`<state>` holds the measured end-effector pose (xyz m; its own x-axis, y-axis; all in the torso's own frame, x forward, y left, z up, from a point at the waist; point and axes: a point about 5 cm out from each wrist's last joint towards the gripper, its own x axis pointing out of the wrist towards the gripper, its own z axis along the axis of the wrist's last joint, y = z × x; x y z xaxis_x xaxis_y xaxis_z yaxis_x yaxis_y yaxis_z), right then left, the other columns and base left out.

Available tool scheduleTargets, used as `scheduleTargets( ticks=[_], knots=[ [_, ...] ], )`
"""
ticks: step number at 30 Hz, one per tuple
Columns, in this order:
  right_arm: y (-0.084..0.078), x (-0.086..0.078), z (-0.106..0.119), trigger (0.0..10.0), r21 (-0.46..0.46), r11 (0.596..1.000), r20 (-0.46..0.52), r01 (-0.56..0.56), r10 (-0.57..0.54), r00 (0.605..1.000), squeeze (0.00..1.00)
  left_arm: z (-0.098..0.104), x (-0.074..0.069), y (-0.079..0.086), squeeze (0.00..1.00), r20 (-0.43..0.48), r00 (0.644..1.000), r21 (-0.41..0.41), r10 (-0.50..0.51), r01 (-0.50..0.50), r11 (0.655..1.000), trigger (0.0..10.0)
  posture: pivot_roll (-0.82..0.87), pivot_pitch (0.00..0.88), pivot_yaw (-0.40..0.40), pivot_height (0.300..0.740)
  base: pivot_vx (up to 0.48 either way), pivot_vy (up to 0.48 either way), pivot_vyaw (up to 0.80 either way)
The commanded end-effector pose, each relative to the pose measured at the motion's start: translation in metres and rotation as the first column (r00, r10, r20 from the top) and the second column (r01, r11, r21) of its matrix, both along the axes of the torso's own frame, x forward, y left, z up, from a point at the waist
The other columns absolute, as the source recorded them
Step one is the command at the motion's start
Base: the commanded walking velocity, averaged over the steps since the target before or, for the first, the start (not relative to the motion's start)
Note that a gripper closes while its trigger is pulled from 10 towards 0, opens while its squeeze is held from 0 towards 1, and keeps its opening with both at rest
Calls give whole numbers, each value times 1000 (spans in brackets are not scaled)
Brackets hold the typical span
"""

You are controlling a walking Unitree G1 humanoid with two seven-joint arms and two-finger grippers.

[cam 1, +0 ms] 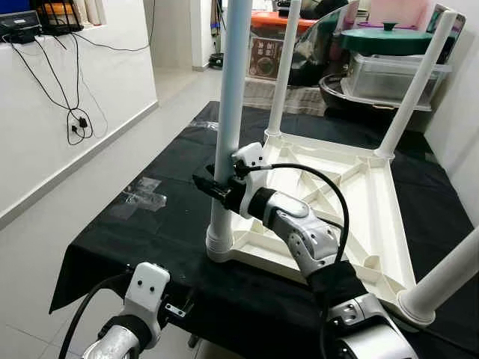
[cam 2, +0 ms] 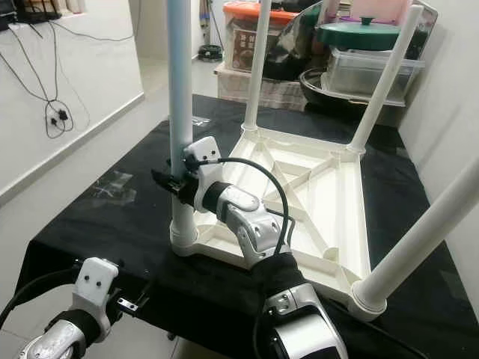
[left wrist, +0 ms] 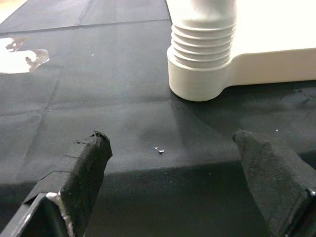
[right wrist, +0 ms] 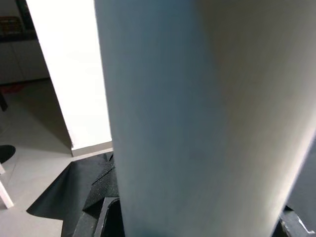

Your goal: Building children table

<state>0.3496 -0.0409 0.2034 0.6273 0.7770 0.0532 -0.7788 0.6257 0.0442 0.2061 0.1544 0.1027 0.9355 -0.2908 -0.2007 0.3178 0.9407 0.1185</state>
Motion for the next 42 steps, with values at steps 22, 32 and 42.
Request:
scheduleTargets(
  ticks=[22,32,42],
  knots=[
    [-10,-4,-21,10000,-13,992,-34,126,-127,991,0,6,0,-2,0,31,999,-20,-8,9,1000,10000,101,0,-71,740,0,0,0],
    [-9,-22,-25,10000,-34,997,28,73,-72,997,0,6,1,-1,0,30,999,-27,-14,15,1000,10000,90,0,-61,740,0,0,0],
    [8,-20,-16,10000,-70,997,61,-44,48,997,0,5,3,-3,0,31,999,-29,-10,11,1000,10000,110,0,-75,740,0,0,0]
  ],
)
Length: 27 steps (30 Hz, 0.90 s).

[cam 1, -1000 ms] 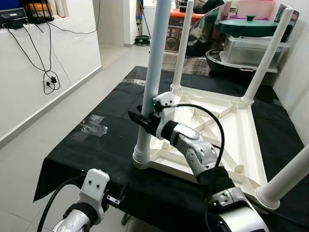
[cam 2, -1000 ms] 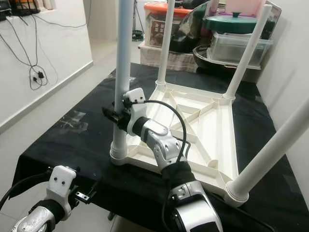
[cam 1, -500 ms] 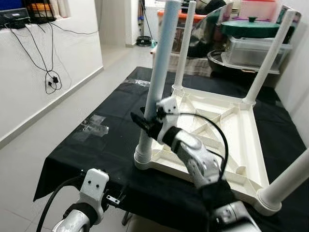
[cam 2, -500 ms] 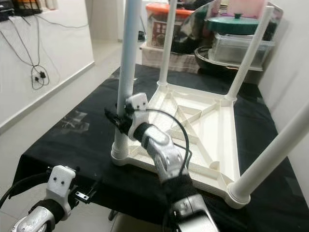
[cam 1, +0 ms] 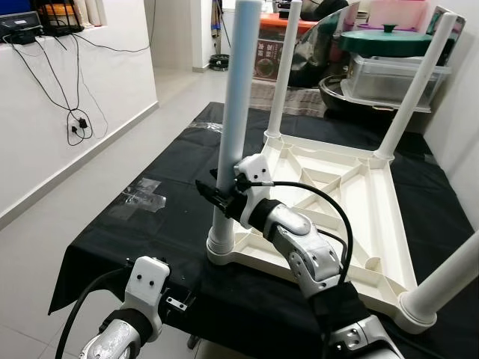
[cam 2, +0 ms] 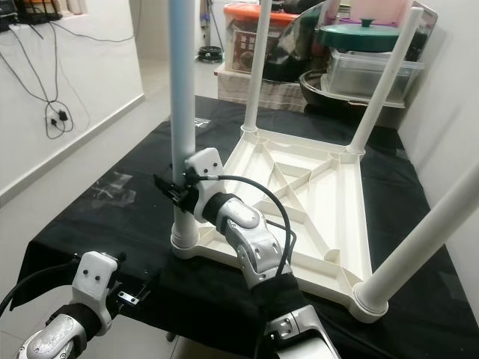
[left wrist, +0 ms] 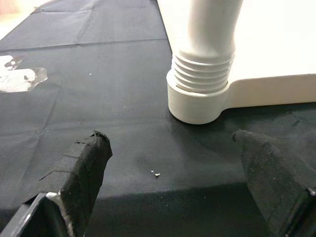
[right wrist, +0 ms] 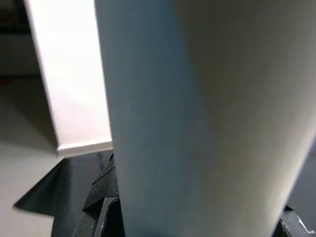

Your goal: Building children table

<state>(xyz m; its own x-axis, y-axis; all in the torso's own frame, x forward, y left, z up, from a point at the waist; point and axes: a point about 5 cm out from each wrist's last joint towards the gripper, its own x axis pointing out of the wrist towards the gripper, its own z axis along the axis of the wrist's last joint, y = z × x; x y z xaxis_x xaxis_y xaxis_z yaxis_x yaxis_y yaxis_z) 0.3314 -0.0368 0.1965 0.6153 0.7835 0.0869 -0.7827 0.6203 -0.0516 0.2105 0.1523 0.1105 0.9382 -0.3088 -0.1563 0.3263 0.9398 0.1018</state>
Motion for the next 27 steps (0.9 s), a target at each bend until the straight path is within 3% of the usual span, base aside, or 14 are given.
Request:
scheduleTargets(
  ticks=[1,9,18,27],
  knots=[
    [5,-3,-9,10000,-43,998,-27,-49,48,998,0,-3,-1,-1,0,-7,1000,1,3,-3,1000,10000,110,0,-75,740,0,0,0],
    [21,-17,2,10000,-23,968,17,-251,251,968,0,-5,-3,-3,0,-16,1000,-14,7,-7,1000,10000,123,0,-89,740,0,0,0],
    [29,-18,-4,10000,-22,948,-35,-318,317,948,0,-6,-5,-4,0,-20,1000,-18,11,-12,1000,10000,133,0,-101,740,0,0,0],
    [39,-13,-13,10000,-95,929,-118,-359,347,930,0,-8,-7,-6,0,-30,999,-27,23,-24,999,10000,135,0,-116,740,0,0,0]
  ],
)
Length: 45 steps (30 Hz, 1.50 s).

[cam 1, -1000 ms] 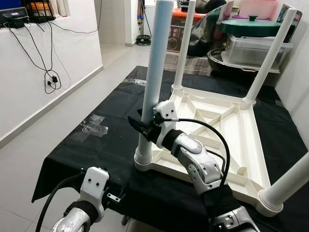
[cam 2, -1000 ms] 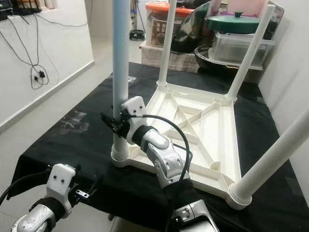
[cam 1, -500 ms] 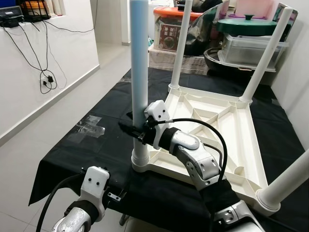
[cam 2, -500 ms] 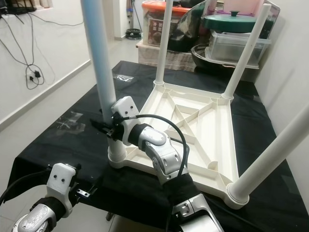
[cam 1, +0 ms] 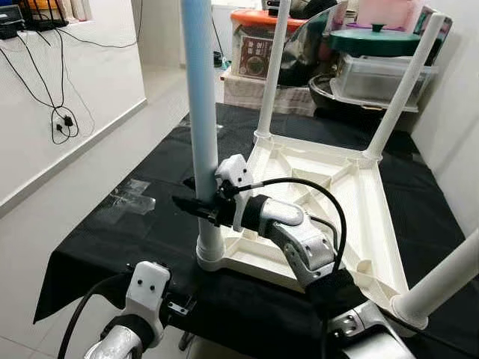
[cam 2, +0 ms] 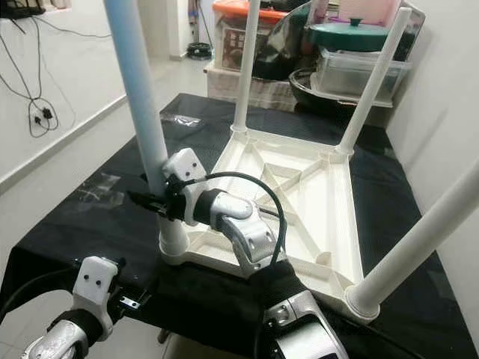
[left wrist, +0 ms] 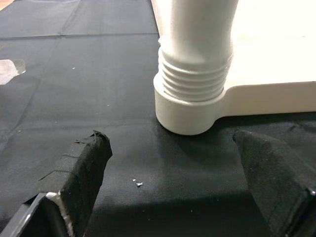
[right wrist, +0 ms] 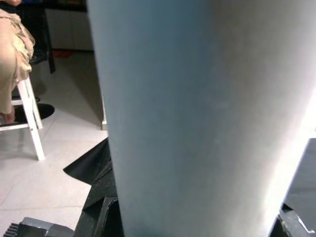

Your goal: Building children table

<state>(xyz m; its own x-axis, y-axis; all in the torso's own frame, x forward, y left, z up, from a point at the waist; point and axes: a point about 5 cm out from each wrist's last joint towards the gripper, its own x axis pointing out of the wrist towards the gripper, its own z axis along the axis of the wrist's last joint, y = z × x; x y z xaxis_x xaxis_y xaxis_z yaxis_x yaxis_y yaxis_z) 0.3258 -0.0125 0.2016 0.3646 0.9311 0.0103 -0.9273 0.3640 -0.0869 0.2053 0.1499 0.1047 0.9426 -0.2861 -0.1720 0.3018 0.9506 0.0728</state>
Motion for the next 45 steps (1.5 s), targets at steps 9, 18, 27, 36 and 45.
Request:
scheduleTargets(
  ticks=[9,18,27,36,45],
  knots=[
    [19,-8,-23,10000,-94,992,-117,-81,70,991,0,-3,-2,-5,0,-8,1000,-12,-2,2,1000,10000,129,0,-120,740,0,0,0],
    [32,-11,-23,10000,-133,982,-123,-132,116,986,0,-5,-2,-8,0,-9,1000,-20,2,-2,1000,10000,128,0,-132,740,0,0,0],
    [44,-17,-22,10000,-147,973,-135,-180,161,978,0,-5,-2,-9,0,-11,1000,-24,8,-8,1000,10000,127,0,-135,740,0,0,0],
    [55,-20,-30,10000,-149,970,-196,-190,160,967,0,-5,-2,-8,0,-11,1000,-22,8,-8,1000,10000,127,0,-135,740,0,0,0],
    [20,11,-64,10000,-267,888,-285,375,-444,849,0,-6,-2,-5,0,-14,1000,-19,16,-16,1000,10000,108,0,-118,740,0,0,0]
  ],
)
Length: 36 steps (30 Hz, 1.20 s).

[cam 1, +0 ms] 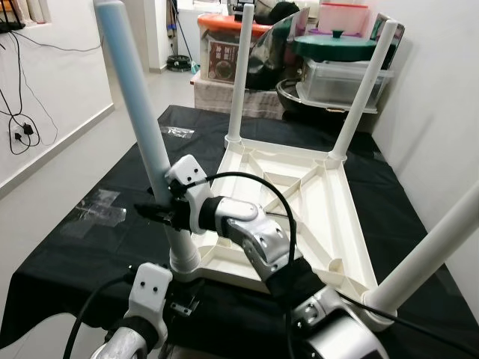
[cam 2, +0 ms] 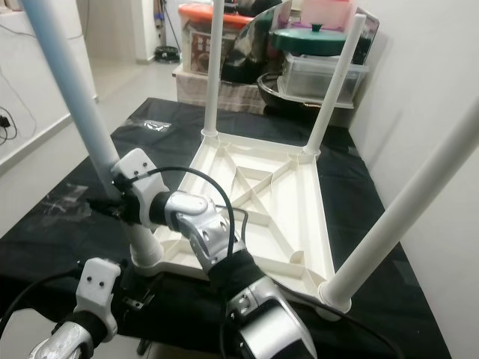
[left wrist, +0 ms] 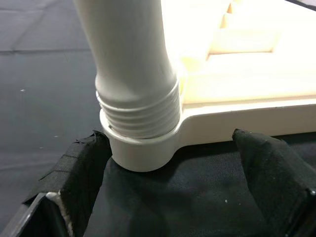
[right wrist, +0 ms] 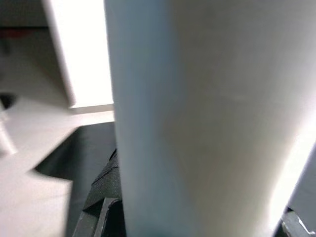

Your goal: Building children table

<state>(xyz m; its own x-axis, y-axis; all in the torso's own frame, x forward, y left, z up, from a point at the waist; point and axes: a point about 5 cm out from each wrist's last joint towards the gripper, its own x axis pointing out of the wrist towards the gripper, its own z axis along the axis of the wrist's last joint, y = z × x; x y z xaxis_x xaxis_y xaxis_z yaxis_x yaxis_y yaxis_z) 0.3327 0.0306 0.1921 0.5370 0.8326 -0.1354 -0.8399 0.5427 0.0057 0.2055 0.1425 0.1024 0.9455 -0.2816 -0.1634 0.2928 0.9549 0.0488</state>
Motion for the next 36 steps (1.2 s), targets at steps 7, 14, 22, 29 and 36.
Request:
scheduleTargets(
  ticks=[7,14,22,29,36],
  knots=[
    [-60,13,-77,10000,-183,843,-308,506,-538,785,0,-4,0,4,0,-15,1000,17,1,0,1000,10000,112,0,-109,740,0,0,0],
    [-89,22,-77,10000,-174,704,-302,689,-704,643,0,-4,1,8,0,-14,1000,30,10,-9,1000,10000,116,0,-103,740,0,0,0],
    [-126,27,-73,10000,-143,474,-231,869,-870,436,0,-3,2,10,0,-7,1000,46,18,-18,999,10000,118,0,-92,740,0,0,0],
    [-146,30,-66,10000,-73,395,-182,916,-908,377,0,-3,3,12,0,-4,1000,56,15,-15,998,10000,116,0,-82,740,0,0,0],
    [-126,27,-57,10000,18,566,-80,825,-821,565,0,-2,4,14,0,-1,1000,62,15,-15,998,10000,119,0,-82,740,0,0,0]
  ],
)
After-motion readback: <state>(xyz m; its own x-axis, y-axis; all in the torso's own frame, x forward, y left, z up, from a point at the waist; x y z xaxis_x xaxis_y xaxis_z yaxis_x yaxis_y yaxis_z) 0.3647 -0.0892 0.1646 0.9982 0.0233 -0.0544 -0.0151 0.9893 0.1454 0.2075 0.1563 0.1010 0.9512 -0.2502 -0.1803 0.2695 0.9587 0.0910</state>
